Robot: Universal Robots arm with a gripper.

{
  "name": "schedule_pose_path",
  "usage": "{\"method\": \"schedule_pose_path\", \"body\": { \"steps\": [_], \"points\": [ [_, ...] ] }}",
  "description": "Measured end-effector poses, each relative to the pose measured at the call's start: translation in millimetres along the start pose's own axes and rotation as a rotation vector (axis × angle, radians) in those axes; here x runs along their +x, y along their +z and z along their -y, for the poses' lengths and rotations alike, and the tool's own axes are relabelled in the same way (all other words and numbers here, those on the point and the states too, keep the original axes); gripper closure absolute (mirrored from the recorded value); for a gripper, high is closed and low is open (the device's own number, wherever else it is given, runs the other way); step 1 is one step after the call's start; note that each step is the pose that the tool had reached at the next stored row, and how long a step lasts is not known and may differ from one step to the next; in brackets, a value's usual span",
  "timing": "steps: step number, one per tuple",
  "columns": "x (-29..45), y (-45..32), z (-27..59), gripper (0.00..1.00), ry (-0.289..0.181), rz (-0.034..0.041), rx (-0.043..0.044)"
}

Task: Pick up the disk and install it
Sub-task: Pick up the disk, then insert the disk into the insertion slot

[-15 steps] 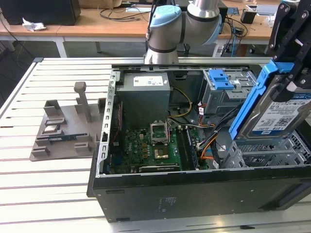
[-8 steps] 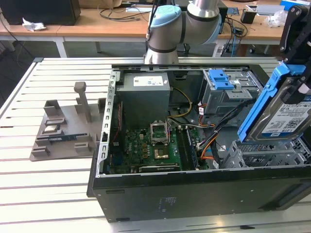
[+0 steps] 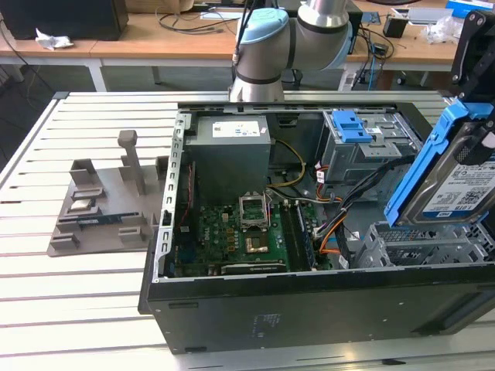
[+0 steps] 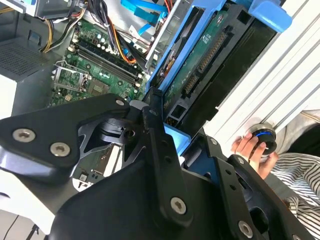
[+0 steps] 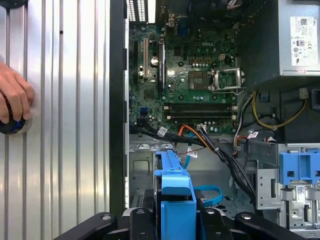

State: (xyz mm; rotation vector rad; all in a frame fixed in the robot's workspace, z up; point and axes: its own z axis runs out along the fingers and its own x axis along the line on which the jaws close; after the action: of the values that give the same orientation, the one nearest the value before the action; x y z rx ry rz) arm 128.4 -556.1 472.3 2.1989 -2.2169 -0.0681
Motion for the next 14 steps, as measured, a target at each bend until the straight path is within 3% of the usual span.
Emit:
{"method": "schedule_pose_path", "body": {
  "steps": [14],
  "points": [
    [-0.1,0.2,0.2,0.63,0.0,0.0001,0.0]
  ]
}}
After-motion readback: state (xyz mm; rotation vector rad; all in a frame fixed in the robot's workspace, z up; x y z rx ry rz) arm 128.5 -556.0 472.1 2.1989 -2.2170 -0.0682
